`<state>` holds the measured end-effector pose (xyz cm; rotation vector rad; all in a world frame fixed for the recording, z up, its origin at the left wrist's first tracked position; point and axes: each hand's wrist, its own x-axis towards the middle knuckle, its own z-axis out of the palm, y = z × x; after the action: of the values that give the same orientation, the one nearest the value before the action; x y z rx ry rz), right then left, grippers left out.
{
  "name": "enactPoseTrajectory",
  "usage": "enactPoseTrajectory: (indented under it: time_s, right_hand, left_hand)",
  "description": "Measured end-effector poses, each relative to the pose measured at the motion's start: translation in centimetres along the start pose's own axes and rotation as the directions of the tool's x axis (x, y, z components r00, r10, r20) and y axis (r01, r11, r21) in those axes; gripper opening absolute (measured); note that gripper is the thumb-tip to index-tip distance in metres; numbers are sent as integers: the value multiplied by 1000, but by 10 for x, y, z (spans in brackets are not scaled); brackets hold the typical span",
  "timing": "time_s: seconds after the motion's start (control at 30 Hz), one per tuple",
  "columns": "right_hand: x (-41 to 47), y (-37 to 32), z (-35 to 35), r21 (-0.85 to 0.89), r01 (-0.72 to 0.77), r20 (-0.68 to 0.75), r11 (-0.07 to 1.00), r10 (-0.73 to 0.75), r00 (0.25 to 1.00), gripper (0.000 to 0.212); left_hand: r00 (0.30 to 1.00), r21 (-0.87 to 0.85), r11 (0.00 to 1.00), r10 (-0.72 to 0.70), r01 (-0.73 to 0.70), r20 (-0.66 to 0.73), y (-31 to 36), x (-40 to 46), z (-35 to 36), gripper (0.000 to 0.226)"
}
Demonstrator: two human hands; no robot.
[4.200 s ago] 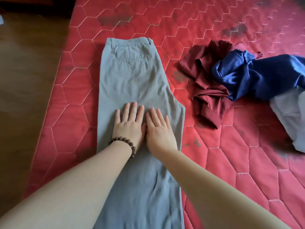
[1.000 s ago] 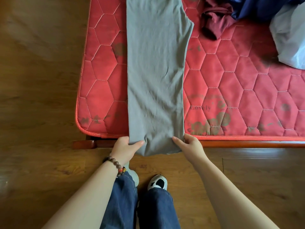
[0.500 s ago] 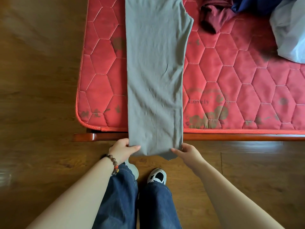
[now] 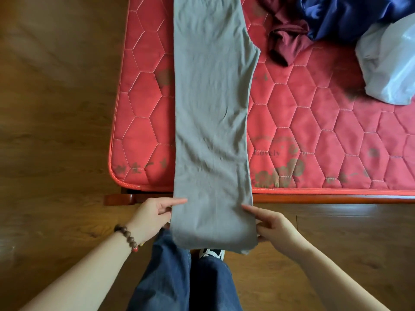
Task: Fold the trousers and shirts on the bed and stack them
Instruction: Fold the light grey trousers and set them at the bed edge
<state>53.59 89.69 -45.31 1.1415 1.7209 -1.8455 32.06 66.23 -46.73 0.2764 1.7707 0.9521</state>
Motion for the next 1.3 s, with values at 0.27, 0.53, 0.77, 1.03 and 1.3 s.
enactPoseTrajectory:
  time_s: [0.27, 0.53, 0.77, 1.03, 1.3]
  right_hand:
    - [35, -97, -39, -582, 369, 150, 725, -351, 924, 24]
    - [191, -210, -59, 271, -70, -237, 960, 137, 962, 32]
    - [216, -153, -57, -10, -224, -350, 975, 206, 914, 34]
    - [256, -194, -64, 138, 98, -436, 986, -28, 899, 27]
    - [304, -241, -77, 145, 206, -412, 968, -130, 902, 50]
  left_hand:
    - [888, 442, 779, 446, -445, 110, 70, 34, -45, 48]
    - [962, -332, 941, -145, 62, -232, 148, 194, -86, 30]
    - [974, -87, 984, -167, 156, -153, 103, 207, -76, 15]
    - [937, -121, 991, -88, 49, -339, 138, 234, -66, 19]
    - [841, -209, 974, -38, -90, -540, 195, 289, -76, 50]
